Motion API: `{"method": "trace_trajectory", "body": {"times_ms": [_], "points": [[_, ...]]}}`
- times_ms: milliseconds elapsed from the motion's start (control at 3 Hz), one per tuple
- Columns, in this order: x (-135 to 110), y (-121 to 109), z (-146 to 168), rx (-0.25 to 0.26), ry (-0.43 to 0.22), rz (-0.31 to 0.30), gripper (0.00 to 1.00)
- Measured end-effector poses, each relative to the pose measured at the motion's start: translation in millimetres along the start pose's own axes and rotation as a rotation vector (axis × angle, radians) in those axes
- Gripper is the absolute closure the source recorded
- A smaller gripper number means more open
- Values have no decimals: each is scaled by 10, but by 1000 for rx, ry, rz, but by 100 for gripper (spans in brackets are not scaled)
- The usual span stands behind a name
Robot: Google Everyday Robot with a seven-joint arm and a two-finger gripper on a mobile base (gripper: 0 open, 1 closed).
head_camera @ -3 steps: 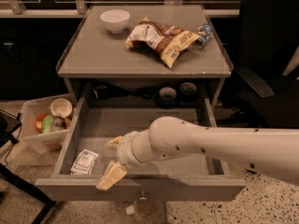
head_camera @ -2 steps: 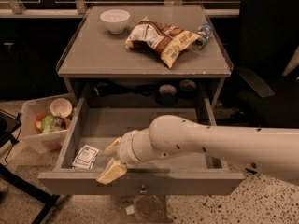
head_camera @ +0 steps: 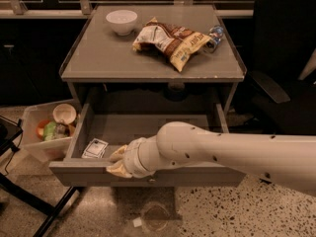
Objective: Close top drawer
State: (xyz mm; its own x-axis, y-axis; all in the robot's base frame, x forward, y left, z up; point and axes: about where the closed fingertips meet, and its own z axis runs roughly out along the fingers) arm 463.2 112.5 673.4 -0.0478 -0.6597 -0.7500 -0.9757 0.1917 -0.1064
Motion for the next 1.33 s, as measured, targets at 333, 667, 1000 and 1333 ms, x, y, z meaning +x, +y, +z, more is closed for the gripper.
{"method": "trace_trajectory", "body": {"times_ms": [333,667,1000,1333], "points": [[-72,-213,58,50,-31,-18,100],[-77,-255,78,57,-42,-21,100],[-65,-291,94,63,-46,-17,100],[-84,-348,96,83,-52,-18,100]]}}
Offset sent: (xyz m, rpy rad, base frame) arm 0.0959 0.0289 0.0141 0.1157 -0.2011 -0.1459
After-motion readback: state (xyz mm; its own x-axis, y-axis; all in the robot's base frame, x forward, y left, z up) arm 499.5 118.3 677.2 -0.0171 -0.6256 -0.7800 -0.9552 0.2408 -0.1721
